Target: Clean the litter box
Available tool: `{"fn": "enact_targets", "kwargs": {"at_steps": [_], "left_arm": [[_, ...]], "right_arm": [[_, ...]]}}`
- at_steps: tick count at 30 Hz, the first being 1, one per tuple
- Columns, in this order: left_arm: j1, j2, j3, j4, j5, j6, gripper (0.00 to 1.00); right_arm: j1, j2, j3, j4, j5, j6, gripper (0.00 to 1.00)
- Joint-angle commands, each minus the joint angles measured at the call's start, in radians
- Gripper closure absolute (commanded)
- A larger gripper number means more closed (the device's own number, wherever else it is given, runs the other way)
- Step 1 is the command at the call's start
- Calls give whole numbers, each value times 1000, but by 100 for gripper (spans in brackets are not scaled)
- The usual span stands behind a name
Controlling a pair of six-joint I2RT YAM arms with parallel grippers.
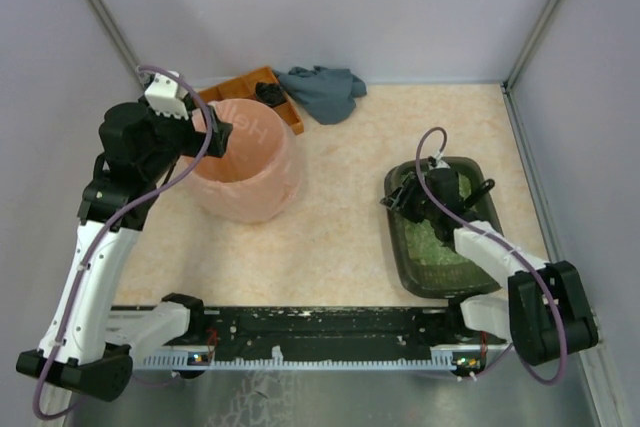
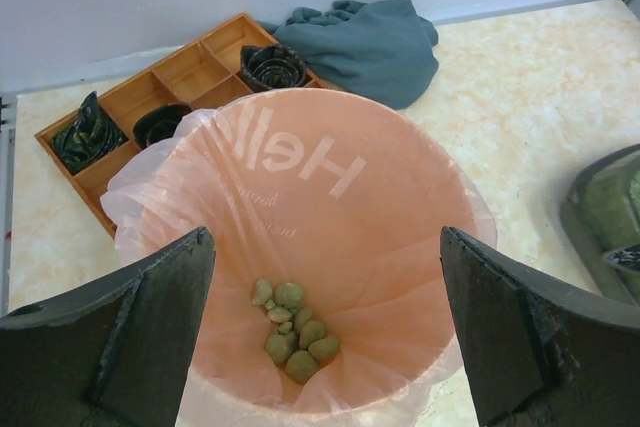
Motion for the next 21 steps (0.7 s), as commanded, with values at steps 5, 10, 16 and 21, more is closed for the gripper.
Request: {"fn": "enact_targets", "kwargs": {"at_steps": [5, 10, 16, 21], "left_arm": [[-46, 8, 44, -2, -13, 17, 2], [-56, 7, 40, -4, 4, 8, 2], [-58, 15, 49, -12, 15, -4, 2], [-58, 14, 59, -21, 16, -13, 2]], "right_arm": [[159, 70, 45, 176, 116, 207, 70], [218, 133, 83, 213, 200, 296, 74], [295, 246, 163, 260, 325, 417, 76], [384, 359, 277, 231, 510, 536, 76]]}}
